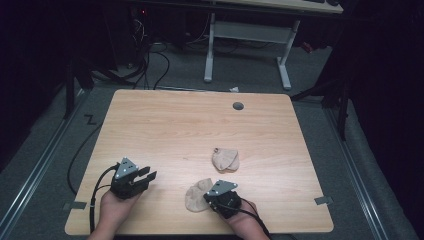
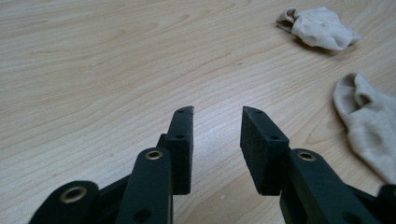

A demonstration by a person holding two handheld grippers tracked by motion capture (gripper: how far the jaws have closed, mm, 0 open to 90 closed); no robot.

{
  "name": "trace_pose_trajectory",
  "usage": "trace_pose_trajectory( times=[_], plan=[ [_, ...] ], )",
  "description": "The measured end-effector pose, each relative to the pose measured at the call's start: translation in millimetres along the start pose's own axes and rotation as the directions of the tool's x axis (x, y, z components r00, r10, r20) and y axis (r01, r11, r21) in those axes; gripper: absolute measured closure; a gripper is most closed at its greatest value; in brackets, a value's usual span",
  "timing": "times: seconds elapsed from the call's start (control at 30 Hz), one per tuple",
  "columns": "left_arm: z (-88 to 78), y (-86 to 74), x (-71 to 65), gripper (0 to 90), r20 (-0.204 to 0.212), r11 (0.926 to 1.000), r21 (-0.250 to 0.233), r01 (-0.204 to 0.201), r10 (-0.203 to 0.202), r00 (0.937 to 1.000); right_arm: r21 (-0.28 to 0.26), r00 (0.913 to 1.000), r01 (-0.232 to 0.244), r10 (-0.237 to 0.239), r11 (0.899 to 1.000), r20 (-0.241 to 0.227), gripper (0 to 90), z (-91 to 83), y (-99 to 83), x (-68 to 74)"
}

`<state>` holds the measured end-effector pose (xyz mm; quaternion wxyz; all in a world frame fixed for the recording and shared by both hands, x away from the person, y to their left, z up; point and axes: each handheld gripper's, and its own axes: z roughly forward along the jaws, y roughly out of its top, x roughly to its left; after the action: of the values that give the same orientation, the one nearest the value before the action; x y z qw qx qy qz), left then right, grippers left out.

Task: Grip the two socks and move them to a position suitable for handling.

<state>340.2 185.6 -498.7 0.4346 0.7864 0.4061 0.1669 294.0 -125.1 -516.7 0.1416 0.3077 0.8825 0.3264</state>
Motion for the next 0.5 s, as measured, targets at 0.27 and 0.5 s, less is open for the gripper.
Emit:
trace_pose_trajectory(
  times=[0.27, 0.5],
  plan=[
    [-4.5, -1.0, 9.7, 64.0, -0.015, 0.9996, -0.012, 0.025, -0.025, 0.9996, -0.088, 0.9981, 0.044, -0.048, 0.995, -0.039, 72.1, -11.5, 15.5, 24.8],
    [-5.4, -1.9, 6.9, 63.7, -0.017, 0.9997, -0.008, 0.022, -0.022, 0.9996, -0.066, 0.9944, 0.089, -0.092, 0.994, -0.052, 55.3, 10.2, 26.0, 47.3]
  ],
)
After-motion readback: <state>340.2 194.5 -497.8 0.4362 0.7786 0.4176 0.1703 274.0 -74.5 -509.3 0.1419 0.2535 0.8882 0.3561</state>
